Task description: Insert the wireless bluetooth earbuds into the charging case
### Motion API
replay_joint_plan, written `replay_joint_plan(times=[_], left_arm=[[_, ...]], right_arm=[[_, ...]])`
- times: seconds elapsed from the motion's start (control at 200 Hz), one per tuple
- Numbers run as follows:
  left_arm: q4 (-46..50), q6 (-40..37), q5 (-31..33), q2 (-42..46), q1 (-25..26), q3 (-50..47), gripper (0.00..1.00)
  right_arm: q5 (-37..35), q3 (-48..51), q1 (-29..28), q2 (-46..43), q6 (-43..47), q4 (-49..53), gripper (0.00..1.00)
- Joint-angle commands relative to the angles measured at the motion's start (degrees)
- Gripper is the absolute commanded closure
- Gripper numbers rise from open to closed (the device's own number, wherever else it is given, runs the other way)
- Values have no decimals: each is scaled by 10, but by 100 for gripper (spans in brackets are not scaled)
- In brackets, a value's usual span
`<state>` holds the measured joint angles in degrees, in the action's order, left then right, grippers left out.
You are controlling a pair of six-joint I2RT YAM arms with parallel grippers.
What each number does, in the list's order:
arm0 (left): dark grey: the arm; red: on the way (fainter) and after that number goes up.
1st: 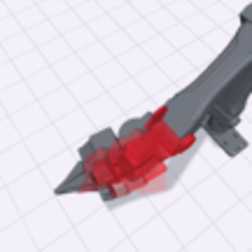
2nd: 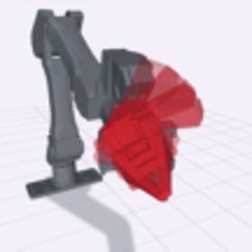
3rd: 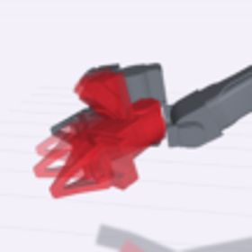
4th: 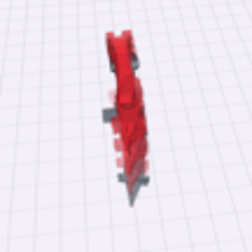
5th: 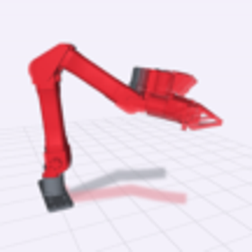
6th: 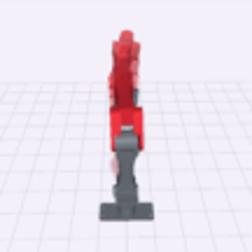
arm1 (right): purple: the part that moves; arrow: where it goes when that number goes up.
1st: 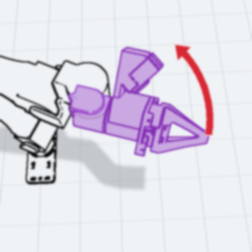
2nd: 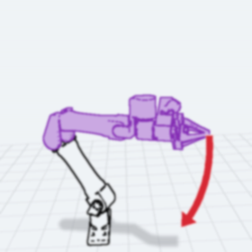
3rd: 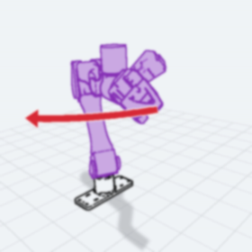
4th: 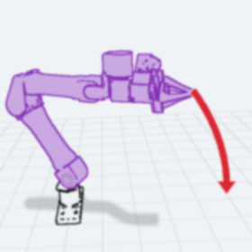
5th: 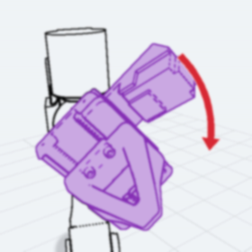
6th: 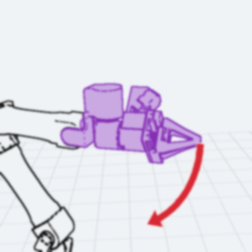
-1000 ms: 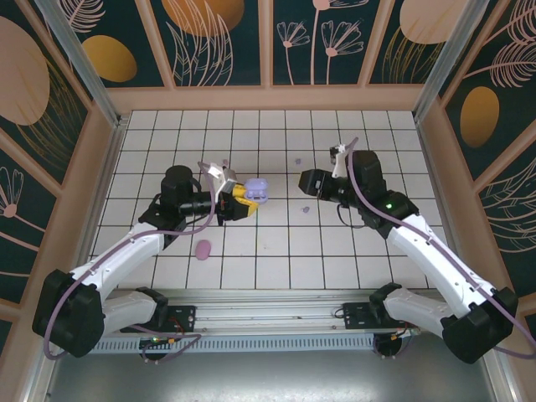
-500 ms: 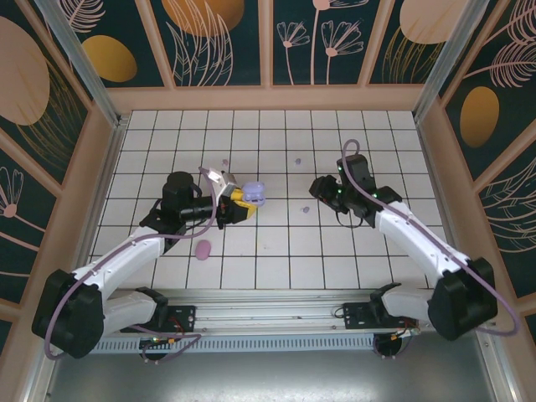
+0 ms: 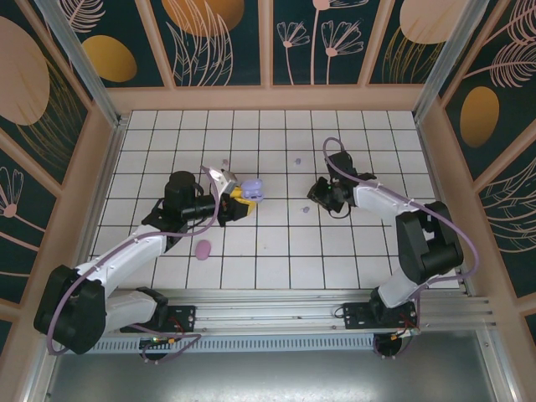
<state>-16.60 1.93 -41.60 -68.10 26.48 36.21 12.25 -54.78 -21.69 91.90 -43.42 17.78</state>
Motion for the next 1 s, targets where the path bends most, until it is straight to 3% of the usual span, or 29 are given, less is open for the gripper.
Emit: replay_joint_plan(times=[0.0, 0.22, 0.455, 0.996], left_arm=[[24, -10, 14, 16, 2, 32, 100], [38, -11, 22, 15, 2, 44, 100], [-3, -4, 21, -6, 2, 32, 100], [-121, -3, 49, -71, 2, 22, 100]], right_arm=[[12, 25, 2, -12, -11, -42, 74], [-23, 48, -15, -28, -24, -56, 74], [-48, 34, -30, -11, -35, -55, 67], [-75, -337, 6, 265, 52, 74, 69]])
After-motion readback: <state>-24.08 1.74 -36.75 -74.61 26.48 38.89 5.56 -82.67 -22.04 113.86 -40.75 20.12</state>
